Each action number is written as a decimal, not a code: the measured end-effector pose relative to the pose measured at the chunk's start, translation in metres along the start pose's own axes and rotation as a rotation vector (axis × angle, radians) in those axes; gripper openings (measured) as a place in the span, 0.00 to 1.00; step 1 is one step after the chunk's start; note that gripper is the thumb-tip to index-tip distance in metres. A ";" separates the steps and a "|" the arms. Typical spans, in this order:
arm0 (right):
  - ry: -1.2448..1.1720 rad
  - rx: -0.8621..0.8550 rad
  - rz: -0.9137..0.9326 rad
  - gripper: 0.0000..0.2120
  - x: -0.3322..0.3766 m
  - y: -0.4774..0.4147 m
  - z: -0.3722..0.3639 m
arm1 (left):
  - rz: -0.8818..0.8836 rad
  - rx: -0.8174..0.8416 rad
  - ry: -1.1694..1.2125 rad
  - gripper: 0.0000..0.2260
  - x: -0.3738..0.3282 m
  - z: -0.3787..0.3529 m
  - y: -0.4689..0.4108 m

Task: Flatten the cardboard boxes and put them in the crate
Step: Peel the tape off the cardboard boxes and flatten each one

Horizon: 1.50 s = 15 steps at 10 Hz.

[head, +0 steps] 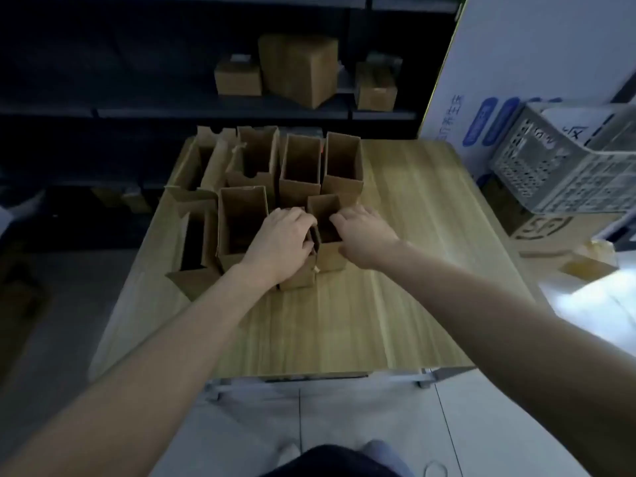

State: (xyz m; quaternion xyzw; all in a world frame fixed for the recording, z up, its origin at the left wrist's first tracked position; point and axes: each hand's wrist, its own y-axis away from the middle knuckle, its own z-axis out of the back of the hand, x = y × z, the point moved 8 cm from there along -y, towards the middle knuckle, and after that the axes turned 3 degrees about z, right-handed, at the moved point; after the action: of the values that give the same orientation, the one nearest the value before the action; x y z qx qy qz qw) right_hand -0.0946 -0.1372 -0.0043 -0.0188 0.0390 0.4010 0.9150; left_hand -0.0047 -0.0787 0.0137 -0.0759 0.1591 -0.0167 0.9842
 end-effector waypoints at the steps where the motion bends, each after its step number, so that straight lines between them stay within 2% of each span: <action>1: -0.013 0.135 0.052 0.19 0.004 -0.006 -0.034 | 0.060 0.028 0.004 0.17 0.006 -0.011 0.000; 3: -0.121 0.208 0.028 0.18 -0.006 -0.029 -0.079 | 0.158 0.031 -0.002 0.17 0.003 -0.021 -0.003; 4: -0.092 0.249 0.043 0.10 -0.016 -0.033 -0.093 | 0.210 0.016 0.011 0.17 -0.002 -0.026 -0.004; 6: -0.249 0.084 0.028 0.10 -0.054 -0.024 -0.080 | 0.284 0.016 0.071 0.16 -0.021 -0.049 -0.010; 7: -0.564 0.076 -0.112 0.14 -0.099 -0.014 -0.073 | 0.316 0.021 0.107 0.18 -0.034 -0.062 -0.018; 8: -0.949 0.074 -0.313 0.15 -0.148 0.004 -0.071 | 0.365 0.075 0.168 0.27 -0.045 -0.078 -0.029; 9: -1.132 0.056 -0.542 0.13 -0.184 0.026 -0.076 | 0.389 0.166 0.247 0.38 -0.059 -0.097 -0.037; 10: -1.166 0.068 -0.658 0.13 -0.204 0.047 -0.085 | 0.382 0.249 0.280 0.46 -0.076 -0.114 -0.043; 11: -1.338 0.065 -0.828 0.16 -0.213 0.070 -0.093 | 0.336 0.334 0.298 0.51 -0.088 -0.127 -0.050; 12: -1.423 0.069 -0.903 0.18 -0.212 0.086 -0.102 | 0.285 0.365 0.361 0.50 -0.092 -0.131 -0.056; 13: -1.329 0.047 -0.862 0.19 -0.205 0.090 -0.104 | 0.239 0.362 0.383 0.48 -0.087 -0.129 -0.059; 14: -1.189 0.157 -0.658 0.39 -0.188 0.084 -0.102 | 0.212 0.392 0.383 0.47 -0.075 -0.131 -0.060; 15: -1.031 0.383 -0.444 0.56 -0.161 0.078 -0.112 | 0.199 0.446 0.428 0.46 -0.065 -0.140 -0.059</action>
State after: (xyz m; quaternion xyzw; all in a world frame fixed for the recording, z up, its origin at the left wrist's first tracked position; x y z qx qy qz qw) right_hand -0.2667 -0.2096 -0.1023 0.3361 -0.3437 0.1430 0.8651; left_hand -0.1109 -0.1533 -0.0886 0.1629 0.3613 0.0295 0.9176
